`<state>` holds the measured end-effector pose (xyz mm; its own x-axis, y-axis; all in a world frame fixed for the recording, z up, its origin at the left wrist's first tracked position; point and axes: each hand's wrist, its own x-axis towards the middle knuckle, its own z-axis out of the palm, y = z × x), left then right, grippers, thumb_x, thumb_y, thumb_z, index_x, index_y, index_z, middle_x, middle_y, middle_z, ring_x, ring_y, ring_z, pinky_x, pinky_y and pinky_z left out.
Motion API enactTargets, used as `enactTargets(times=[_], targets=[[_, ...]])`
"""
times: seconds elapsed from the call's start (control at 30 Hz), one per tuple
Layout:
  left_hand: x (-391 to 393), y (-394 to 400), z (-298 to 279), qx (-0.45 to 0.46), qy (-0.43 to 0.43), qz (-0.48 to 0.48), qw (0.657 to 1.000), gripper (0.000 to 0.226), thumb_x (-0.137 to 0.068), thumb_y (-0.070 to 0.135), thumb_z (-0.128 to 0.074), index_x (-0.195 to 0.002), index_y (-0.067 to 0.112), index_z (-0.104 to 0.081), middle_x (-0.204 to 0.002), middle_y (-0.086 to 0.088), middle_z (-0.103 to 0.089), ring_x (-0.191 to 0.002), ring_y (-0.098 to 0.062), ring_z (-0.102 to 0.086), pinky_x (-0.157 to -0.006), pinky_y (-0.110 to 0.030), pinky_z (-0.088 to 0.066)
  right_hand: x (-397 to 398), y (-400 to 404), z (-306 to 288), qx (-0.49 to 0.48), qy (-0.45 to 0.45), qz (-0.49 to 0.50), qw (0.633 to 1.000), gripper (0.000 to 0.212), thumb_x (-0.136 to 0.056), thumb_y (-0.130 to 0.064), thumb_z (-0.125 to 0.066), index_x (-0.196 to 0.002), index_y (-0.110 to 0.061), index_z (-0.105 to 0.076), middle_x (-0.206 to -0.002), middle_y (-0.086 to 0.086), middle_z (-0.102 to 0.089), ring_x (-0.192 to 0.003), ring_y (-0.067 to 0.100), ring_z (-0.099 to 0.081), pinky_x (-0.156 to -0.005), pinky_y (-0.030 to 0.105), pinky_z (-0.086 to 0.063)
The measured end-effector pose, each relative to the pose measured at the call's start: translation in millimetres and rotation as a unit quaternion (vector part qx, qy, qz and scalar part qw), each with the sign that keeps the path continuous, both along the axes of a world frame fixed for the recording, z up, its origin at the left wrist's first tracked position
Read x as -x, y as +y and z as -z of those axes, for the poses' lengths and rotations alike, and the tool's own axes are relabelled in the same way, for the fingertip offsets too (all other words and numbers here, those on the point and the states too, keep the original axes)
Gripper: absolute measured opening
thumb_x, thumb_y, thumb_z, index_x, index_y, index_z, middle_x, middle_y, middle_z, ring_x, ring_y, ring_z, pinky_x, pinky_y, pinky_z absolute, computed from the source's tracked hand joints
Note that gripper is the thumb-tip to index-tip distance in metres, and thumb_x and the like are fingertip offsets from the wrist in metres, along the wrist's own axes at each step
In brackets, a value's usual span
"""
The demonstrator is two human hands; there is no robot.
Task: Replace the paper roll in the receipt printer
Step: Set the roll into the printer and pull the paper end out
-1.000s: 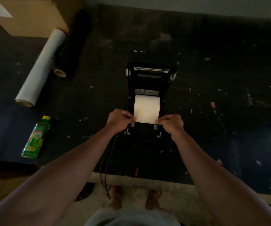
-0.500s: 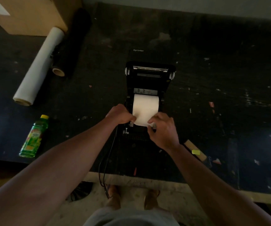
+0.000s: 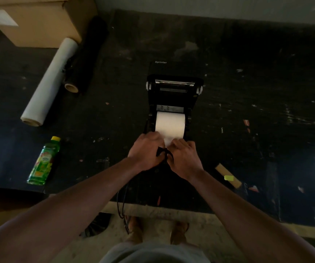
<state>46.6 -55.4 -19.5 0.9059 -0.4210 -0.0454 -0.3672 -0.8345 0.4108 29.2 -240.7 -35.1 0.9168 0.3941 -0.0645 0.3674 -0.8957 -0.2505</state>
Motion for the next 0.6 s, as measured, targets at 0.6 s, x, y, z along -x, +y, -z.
enactTargets(times=[0.6], targets=[[29.1, -0.2, 0.2, -0.040, -0.004, 0.038, 0.998, 0.030, -0.088, 0.034, -0.062, -0.114, 0.024, -0.073, -0.110, 0.001, -0.069, -0.107, -0.021, -0.064, -0.107, -0.037, -0.033, 8.0, -0.9, -11.4, -0.050, 0.035, -0.026, 0.998, 0.010, -0.087, -0.021, -0.063, -0.090, -0.012, -0.068, -0.099, 0.008, -0.063, -0.094, 0.028, -0.060, -0.082, 0.041, -0.048]])
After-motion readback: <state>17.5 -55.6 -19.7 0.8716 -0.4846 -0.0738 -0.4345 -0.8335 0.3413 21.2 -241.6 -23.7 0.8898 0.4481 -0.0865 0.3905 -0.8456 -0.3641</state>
